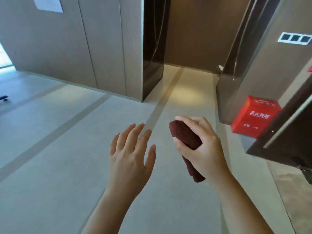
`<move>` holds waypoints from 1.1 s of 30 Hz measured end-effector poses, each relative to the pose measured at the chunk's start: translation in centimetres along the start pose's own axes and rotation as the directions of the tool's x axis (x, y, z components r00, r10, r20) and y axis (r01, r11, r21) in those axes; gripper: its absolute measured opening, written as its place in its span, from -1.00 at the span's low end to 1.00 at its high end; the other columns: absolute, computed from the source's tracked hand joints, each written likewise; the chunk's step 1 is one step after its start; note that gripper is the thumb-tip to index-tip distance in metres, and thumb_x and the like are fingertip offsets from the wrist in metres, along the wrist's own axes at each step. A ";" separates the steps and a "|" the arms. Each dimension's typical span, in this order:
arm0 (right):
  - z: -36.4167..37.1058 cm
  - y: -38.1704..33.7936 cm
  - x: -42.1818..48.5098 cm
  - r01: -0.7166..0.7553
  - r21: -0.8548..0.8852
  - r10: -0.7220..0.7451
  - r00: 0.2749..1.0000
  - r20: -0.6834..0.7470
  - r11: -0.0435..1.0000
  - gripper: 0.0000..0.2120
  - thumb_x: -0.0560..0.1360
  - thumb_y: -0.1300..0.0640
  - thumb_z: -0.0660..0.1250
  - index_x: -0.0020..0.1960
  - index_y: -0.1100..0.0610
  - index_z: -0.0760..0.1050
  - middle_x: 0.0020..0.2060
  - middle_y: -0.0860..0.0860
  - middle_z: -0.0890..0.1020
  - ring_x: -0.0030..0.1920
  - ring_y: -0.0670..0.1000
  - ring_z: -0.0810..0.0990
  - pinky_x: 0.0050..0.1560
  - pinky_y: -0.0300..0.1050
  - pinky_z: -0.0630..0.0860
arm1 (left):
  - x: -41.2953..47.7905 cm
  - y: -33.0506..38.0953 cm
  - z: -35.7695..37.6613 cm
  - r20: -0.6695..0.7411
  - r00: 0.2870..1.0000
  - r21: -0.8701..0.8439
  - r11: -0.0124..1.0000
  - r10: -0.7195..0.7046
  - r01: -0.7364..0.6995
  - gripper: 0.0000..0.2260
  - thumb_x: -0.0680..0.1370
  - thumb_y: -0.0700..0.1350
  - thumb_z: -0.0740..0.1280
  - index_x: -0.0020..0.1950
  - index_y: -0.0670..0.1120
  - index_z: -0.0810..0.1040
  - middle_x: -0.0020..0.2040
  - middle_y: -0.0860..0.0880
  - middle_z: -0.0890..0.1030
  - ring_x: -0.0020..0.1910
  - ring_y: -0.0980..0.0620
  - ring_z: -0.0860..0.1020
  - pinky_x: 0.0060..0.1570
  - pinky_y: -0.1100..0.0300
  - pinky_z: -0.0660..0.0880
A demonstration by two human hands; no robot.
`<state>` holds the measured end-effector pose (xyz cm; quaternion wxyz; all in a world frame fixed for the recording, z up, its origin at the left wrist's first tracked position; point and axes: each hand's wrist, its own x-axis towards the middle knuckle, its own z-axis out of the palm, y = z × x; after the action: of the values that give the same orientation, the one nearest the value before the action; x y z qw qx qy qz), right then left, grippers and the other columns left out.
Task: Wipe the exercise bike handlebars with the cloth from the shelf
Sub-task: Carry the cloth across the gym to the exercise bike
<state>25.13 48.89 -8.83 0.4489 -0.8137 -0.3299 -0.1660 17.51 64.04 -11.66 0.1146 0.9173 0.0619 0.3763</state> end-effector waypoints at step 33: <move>63.2 -22.4 32.0 0.150 0.598 -0.483 0.753 0.448 0.787 -0.53 0.41 0.10 0.42 0.26 -0.15 0.39 0.06 -0.08 0.49 0.08 -0.23 0.46 -0.01 -0.49 0.42 | 9.2 -61.0 -10.0 -0.326 0.780 0.412 0.662 -0.535 0.626 -0.65 0.51 -0.04 0.15 0.17 -0.17 0.54 0.20 -0.16 0.56 0.26 -0.18 0.46 0.25 -0.13 0.28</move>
<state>31.37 122.90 -11.07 0.4951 -0.5976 -0.6211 0.1099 15.36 126.43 -14.21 -0.0180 0.8088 0.4569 0.3699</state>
